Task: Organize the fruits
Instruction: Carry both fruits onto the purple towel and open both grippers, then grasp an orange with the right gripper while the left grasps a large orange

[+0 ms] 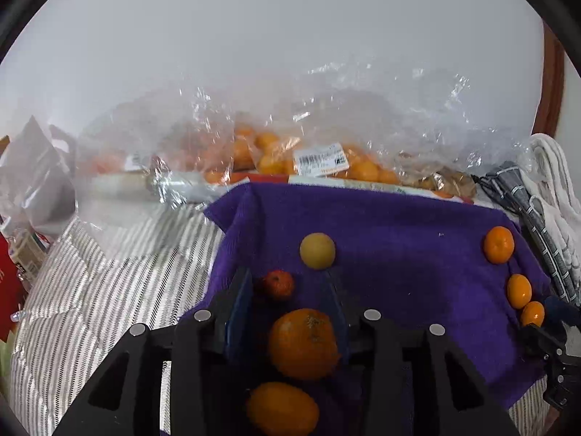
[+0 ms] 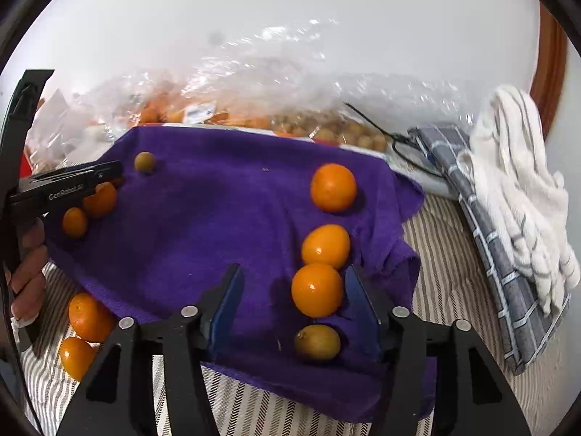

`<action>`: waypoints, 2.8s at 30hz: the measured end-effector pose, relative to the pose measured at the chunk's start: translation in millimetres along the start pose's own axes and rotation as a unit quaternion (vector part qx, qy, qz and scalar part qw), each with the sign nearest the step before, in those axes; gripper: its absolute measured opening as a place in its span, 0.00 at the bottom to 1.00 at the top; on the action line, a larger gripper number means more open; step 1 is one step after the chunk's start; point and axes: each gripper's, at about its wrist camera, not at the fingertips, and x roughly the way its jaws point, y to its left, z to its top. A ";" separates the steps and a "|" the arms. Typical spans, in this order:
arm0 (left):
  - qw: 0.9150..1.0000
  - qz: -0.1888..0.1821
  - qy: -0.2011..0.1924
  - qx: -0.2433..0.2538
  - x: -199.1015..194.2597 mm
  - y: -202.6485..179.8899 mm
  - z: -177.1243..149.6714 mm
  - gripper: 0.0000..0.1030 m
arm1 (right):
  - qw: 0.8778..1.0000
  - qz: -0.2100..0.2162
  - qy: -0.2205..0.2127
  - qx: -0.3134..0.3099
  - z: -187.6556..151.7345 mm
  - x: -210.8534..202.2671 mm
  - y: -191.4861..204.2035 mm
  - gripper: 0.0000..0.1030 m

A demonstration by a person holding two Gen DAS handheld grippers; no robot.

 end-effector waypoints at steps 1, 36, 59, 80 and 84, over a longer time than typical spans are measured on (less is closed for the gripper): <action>1.000 0.003 -0.009 0.000 -3.9 -0.4 -0.4 0.37 | 1.000 0.000 -0.005 -0.002 0.4 -1.1 0.8 0.59; 0.998 0.006 0.058 0.006 -119.7 72.9 -101.8 0.38 | 0.991 0.127 0.042 0.029 -48.7 -56.5 92.4 0.58; 0.992 -0.071 0.082 -0.070 -108.7 98.8 -112.8 0.37 | 0.996 0.077 0.031 -0.006 -56.8 -67.0 109.6 0.33; 0.991 -0.084 0.098 -0.030 -124.1 57.6 -106.3 0.35 | 0.995 0.004 0.022 0.095 -103.6 -105.0 -14.1 0.33; 0.990 -0.100 0.099 -0.001 -123.9 24.2 -101.2 0.36 | 0.995 -0.001 0.012 0.101 -105.1 -108.0 -21.0 0.33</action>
